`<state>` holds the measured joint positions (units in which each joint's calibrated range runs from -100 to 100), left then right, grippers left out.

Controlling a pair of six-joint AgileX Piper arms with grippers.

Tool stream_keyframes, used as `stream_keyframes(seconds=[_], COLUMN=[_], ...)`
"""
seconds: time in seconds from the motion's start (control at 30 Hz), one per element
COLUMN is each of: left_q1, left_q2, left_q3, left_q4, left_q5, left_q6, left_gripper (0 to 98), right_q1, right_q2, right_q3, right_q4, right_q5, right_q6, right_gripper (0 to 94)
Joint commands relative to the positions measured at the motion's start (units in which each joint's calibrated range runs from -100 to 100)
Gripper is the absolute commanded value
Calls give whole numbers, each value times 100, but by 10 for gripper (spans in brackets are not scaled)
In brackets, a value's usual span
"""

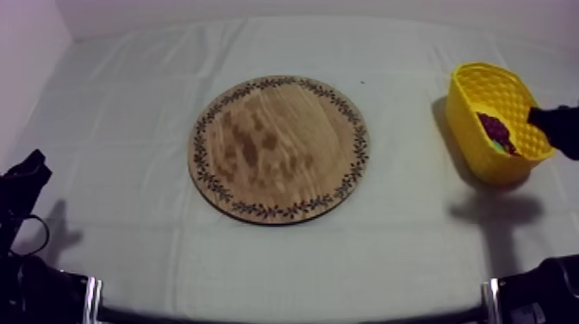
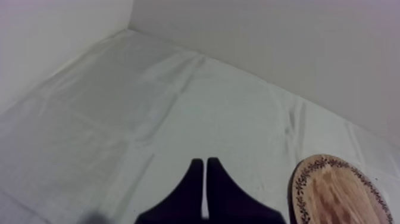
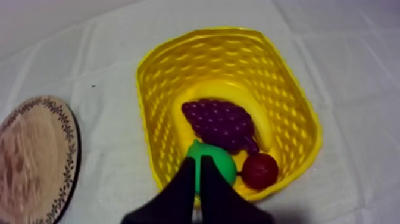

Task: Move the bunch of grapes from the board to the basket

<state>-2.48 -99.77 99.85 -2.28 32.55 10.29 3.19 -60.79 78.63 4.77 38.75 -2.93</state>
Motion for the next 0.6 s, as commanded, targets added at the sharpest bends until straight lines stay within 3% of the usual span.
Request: stream_keyframes(seconds=[0.0,0.3,0.57], left_q1=[-1,-1,-1], left_q2=[3,3,3], left_q3=[4,4,4], left_q4=[1,1,1], left_q5=[3,3,3], left_q6=[-1,-1,-1], left_gripper=[0,0,0], right_q1=[-58,-196,-304], right_q2=[-865,-2027,-3029], right_q3=[807,1894,1991], right_q4=[-109,-874,-902], right_q5=[-445,-931,-217], right_q6=[202,748,321], right_gripper=[3,3,3])
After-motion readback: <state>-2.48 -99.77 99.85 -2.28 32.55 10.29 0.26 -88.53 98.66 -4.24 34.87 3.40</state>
